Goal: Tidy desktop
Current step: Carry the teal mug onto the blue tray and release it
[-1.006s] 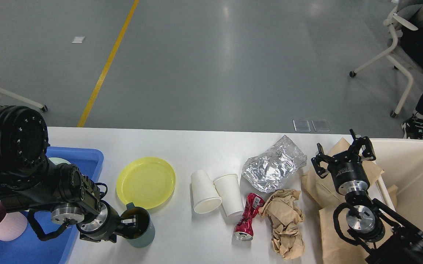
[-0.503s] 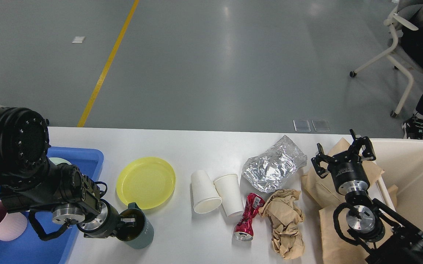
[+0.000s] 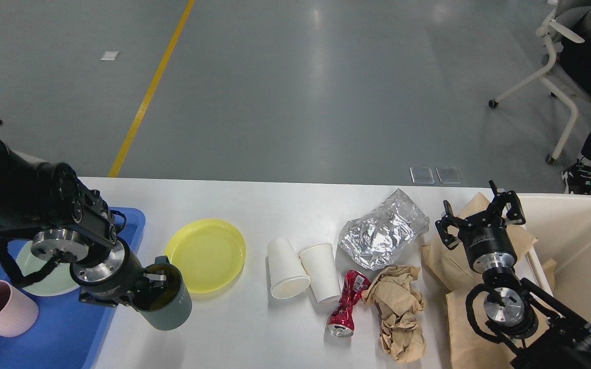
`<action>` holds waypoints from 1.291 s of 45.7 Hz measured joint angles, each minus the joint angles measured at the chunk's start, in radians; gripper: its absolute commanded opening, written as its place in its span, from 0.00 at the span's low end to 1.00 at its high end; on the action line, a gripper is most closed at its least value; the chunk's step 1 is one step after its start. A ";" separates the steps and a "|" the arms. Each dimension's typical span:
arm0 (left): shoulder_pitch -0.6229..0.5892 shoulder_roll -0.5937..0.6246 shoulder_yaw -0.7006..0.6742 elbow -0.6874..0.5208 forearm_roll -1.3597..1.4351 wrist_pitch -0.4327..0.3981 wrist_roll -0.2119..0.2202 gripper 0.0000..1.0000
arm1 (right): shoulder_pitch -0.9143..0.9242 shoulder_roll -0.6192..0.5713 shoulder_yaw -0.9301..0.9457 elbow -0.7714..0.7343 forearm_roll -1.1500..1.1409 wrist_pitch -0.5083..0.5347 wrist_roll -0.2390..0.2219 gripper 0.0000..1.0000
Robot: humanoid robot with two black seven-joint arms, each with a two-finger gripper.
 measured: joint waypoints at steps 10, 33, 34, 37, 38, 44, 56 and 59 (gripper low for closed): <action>-0.395 0.000 0.033 -0.084 0.015 -0.305 0.006 0.00 | 0.001 0.000 0.000 0.000 0.000 0.000 0.000 1.00; -0.625 0.065 0.096 -0.085 0.057 -0.461 -0.003 0.00 | 0.000 0.000 0.000 0.000 0.000 0.000 0.000 1.00; -0.615 0.086 0.104 -0.084 0.066 -0.443 -0.004 0.00 | 0.000 0.000 0.000 0.000 0.000 0.000 0.000 1.00; -0.572 0.167 0.128 -0.080 0.115 -0.380 -0.007 0.00 | 0.000 0.000 0.000 0.000 0.000 0.000 0.000 1.00; -0.551 0.202 0.135 -0.077 0.142 -0.355 -0.008 0.00 | 0.000 0.000 0.000 0.000 0.000 0.000 0.000 1.00; -0.409 0.396 0.147 -0.043 0.292 -0.240 -0.012 0.00 | 0.000 0.000 0.000 0.001 0.000 0.000 0.000 1.00; 0.034 0.730 0.027 0.188 0.555 -0.122 -0.081 0.00 | 0.000 0.000 0.000 0.002 0.000 0.000 0.000 1.00; 0.165 0.768 -0.057 0.254 0.595 -0.119 -0.083 0.00 | 0.000 0.000 0.000 0.002 0.000 0.000 0.000 1.00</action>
